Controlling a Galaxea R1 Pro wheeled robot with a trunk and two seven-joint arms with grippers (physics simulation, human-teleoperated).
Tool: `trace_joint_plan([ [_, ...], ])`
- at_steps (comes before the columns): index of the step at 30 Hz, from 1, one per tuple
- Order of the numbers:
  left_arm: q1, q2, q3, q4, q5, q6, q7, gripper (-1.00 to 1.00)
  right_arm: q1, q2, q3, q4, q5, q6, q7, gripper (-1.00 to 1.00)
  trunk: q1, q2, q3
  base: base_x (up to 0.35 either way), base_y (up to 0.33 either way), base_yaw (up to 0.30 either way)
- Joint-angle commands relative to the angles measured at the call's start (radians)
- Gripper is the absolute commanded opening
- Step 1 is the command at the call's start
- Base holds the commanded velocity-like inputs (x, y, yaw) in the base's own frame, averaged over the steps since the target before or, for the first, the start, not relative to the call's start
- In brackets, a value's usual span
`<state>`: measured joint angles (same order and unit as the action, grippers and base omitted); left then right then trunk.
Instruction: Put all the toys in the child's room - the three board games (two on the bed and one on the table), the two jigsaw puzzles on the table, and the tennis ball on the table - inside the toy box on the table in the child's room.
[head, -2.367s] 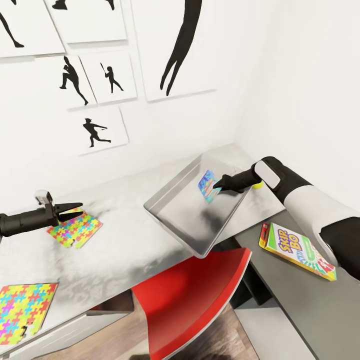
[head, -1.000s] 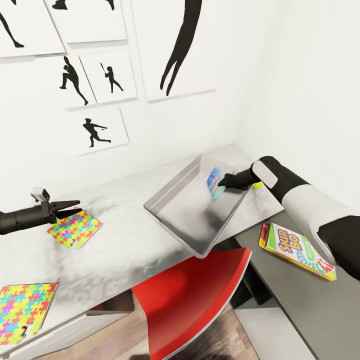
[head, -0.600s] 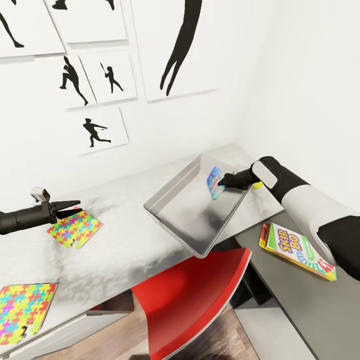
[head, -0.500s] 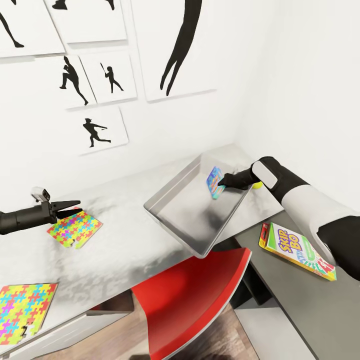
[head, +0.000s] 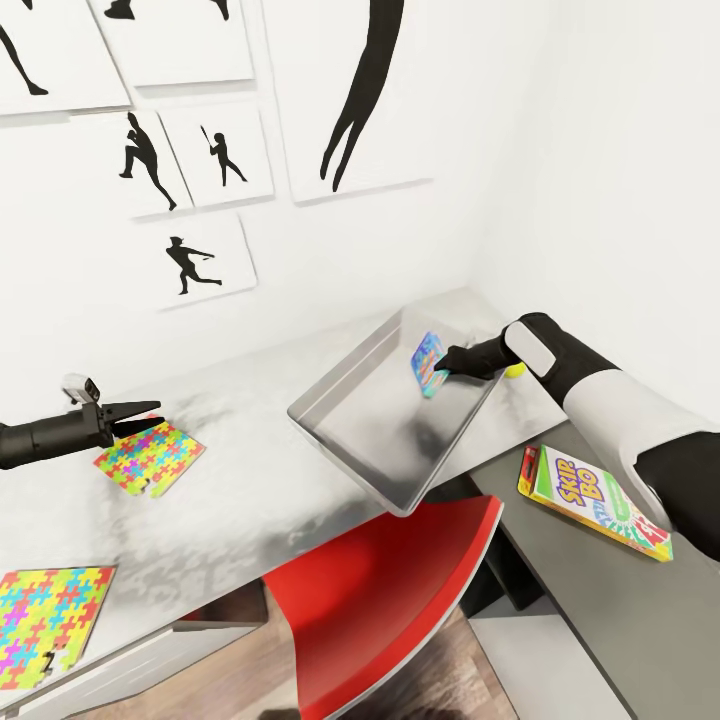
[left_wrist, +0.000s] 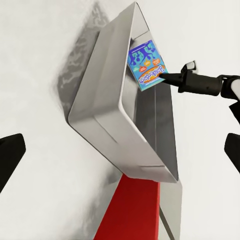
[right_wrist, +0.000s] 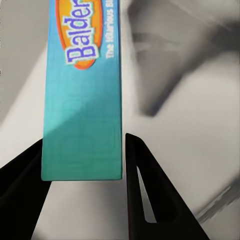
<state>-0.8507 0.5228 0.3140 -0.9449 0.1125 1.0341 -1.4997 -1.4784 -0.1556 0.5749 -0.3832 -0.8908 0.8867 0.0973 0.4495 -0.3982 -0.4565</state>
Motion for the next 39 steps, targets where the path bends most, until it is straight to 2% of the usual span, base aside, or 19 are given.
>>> trace_joint_plan([
  [1,-0.001,0.0,0.0,0.0,0.0,0.011,-0.004,1.0,-0.001,-0.001,0.004,0.0,0.009,0.002,0.011,-1.0,0.001,-0.002,-0.002,0.0,0.0,0.0],
  [11,-0.001,0.0,-0.001,0.0,0.001,0.011,-0.004,1.0,-0.002,0.001,-0.001,0.001,-0.004,0.015,0.015,-1.0,0.001,-0.002,-0.002,0.0,0.0,0.0],
  [22,-0.001,0.0,-0.002,0.0,0.001,0.011,-0.004,1.0,-0.015,0.0,-0.006,0.006,-0.005,0.023,0.057,-1.0,0.001,-0.002,-0.002,0.0,0.0,0.0],
  [32,-0.001,-0.001,-0.003,0.0,0.001,0.011,-0.004,1.0,-0.017,0.001,-0.043,0.031,-0.004,0.024,0.056,-1.0,0.001,-0.002,-0.002,0.0,0.0,0.0],
  [33,-0.001,-0.001,-0.003,0.0,0.001,0.011,-0.004,1.0,-0.017,0.002,-0.043,0.032,-0.004,0.024,0.057,1.0,0.001,-0.002,-0.002,0.0,0.0,0.0],
  [39,-0.001,-0.002,-0.003,0.0,0.001,0.011,-0.004,1.0,-0.017,0.002,-0.044,0.033,-0.003,0.025,0.058,1.0,0.001,-0.002,-0.002,0.0,0.0,0.0],
])
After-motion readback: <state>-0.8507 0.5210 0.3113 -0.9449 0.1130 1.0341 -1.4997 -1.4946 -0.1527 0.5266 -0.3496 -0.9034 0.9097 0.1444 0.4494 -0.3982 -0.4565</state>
